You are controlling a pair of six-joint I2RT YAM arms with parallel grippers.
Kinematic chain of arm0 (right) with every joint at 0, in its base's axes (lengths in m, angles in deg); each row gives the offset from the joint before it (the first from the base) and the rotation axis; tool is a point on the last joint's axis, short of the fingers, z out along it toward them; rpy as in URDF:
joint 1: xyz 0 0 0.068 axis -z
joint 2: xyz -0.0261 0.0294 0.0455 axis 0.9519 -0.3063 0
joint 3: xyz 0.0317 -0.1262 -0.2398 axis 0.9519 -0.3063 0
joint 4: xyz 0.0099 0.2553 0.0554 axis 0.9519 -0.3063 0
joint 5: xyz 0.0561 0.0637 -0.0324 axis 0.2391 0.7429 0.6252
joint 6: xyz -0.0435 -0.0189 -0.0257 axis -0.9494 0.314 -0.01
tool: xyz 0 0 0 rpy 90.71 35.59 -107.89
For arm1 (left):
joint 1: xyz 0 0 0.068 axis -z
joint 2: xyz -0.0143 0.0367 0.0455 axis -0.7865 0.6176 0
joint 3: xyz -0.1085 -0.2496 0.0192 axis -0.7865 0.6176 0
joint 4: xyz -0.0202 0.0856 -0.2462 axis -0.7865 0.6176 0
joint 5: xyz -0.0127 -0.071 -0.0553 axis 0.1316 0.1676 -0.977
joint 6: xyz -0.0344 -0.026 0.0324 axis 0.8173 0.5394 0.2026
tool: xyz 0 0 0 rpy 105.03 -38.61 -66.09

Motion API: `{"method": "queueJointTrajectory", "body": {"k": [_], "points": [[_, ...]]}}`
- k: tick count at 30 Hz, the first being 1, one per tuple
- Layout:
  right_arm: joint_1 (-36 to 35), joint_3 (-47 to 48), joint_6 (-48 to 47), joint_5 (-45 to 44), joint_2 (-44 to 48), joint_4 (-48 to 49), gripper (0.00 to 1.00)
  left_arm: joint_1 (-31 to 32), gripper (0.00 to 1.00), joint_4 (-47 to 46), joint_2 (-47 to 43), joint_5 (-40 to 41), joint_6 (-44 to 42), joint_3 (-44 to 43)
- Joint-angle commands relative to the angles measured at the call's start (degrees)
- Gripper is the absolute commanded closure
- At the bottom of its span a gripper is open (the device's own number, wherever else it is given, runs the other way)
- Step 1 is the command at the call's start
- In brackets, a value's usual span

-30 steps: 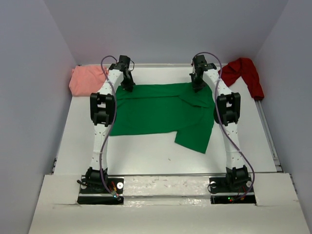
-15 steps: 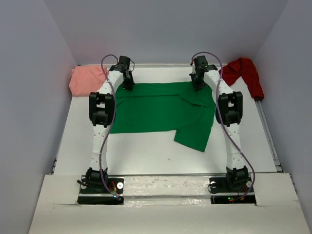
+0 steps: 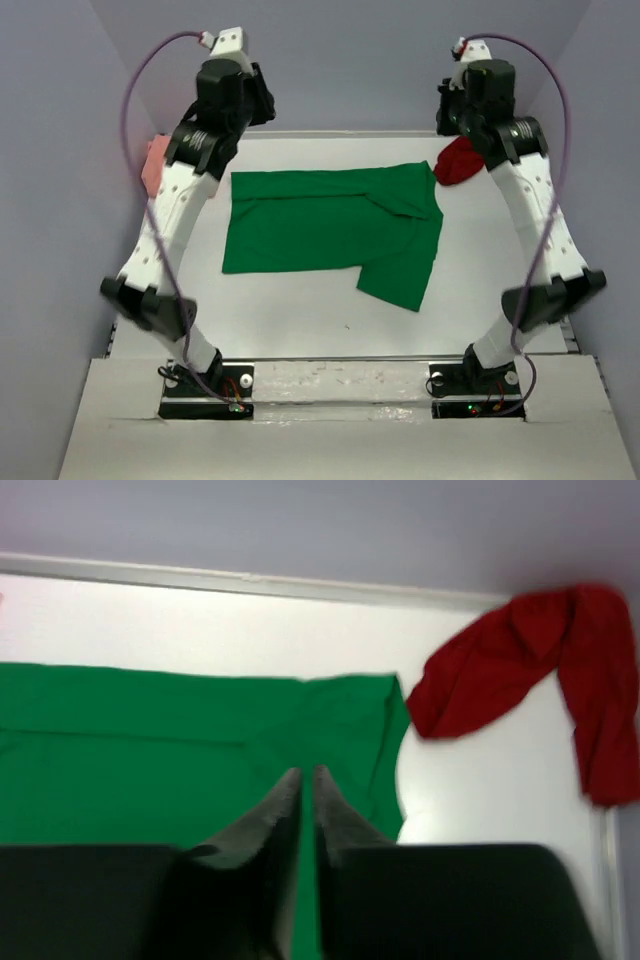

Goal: Fold and stack the t-shirts
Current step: Fold the tshirt

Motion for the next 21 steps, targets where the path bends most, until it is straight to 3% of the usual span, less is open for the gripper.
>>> {"method": "queueJointTrajectory", "body": {"k": [1,2,3,4,8,14,21], "points": [[-1.6,-25.4,10.7,4.5,14.9,0.1,0.69,-1.0,0.59,6.4,-12.2,2.8,2.8,18.0],[-1.6,-30.1,12.8,3.3,17.7,0.4,0.65,-1.1,0.58,6.6,-14.0,2.8,3.2,26.3],[-1.6,-34.2,13.8,2.4,20.1,0.3,0.54,-1.0,0.58,6.2,-15.7,2.2,4.0,30.6],[-1.6,-41.3,14.7,0.8,24.2,0.0,0.51,-1.1,0.58,5.3,-18.6,1.5,5.0,34.7],[-2.2,-51.8,19.4,-3.7,31.9,-1.4,0.46,-1.2,0.55,2.1,-24.0,-3.2,10.5,52.0],[-2.7,-60.5,25.3,-3.8,37.6,-3.6,0.45,-6.7,0.51,-2.6,-27.8,-17.1,15.2,63.6],[-4.5,-67.6,33.3,0.4,43.0,-3.3,0.46,-12.8,0.51,-0.9,-32.8,-15.4,15.4,66.4]]}}
